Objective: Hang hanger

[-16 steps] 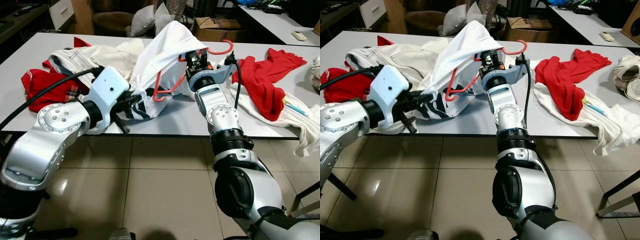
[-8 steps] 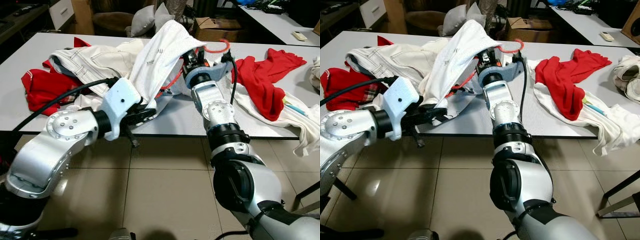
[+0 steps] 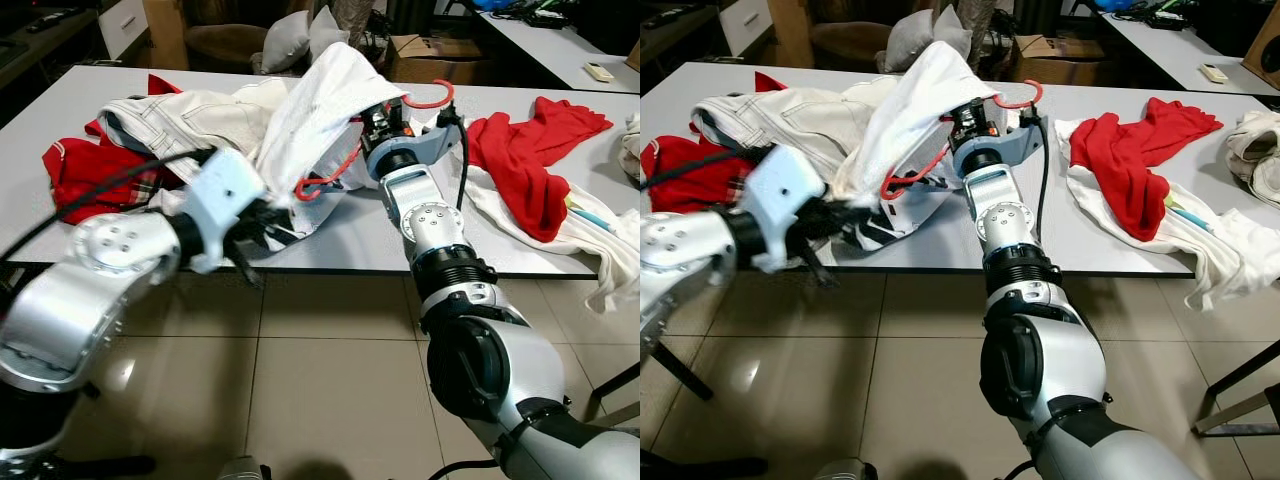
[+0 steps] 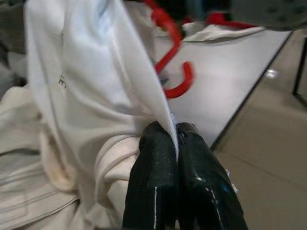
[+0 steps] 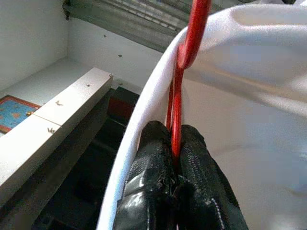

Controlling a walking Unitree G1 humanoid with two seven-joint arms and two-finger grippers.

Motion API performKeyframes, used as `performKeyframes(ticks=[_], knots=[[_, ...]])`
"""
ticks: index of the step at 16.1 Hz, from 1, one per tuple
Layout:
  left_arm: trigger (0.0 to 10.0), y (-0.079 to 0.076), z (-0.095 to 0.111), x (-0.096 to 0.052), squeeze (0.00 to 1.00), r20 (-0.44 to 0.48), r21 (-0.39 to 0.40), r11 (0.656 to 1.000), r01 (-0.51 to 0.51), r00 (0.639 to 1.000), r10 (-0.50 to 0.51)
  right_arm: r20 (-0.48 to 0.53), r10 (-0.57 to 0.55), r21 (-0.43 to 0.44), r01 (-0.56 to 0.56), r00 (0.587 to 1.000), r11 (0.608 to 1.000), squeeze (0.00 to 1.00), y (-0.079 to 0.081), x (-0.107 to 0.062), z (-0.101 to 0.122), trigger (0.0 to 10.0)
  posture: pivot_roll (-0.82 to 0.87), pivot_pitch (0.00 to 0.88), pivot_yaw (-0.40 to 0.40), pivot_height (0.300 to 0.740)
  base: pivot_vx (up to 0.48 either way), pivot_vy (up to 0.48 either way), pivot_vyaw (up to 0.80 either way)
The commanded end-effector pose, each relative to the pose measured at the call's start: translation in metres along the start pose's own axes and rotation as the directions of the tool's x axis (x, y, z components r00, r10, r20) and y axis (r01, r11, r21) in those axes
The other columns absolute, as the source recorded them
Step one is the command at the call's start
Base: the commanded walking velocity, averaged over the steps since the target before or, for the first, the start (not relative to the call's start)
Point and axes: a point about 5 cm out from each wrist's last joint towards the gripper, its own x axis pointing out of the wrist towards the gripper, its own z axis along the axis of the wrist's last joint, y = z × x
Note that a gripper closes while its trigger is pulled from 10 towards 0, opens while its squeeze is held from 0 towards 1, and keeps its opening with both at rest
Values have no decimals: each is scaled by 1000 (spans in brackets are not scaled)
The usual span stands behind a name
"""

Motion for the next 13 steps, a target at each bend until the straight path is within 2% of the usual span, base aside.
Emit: performKeyframes(ticks=[1, 4, 10, 11, 13], knots=[[0, -2, 2, -2, 0, 18, -7, 1000, 21, 1000, -21, 30, 26, -16, -26, 999, 1000, 0, 9, 4, 9, 10000, 100, 0, -22, 740, 0, 0, 0], [0, -22, 14, -2, 0, 99, -21, 983, 184, 978, -181, 44, 18, -7, -17, 999, 1000, 0, 8, 4, 8, 10000, 101, 0, -17, 740, 0, 0, 0], [0, -40, 19, -1, 0, 133, -43, 949, 313, 943, -305, 37, 18, -23, -18, 999, 1000, 0, 11, 7, 1, 10000, 108, 0, -10, 740, 0, 0, 0], [0, -44, 25, -2, 0, 163, -49, 939, 340, 930, -329, 21, 18, -70, -16, 1000, 997, 0, 12, 7, -3, 10000, 109, 0, -10, 740, 0, 0, 0], [0, -50, 34, -1, 0, 217, -48, 920, 388, 903, -370, -45, 17, -264, -28, 999, 964, 0, 14, 7, -17, 10000, 107, 0, -12, 740, 0, 0, 0]])
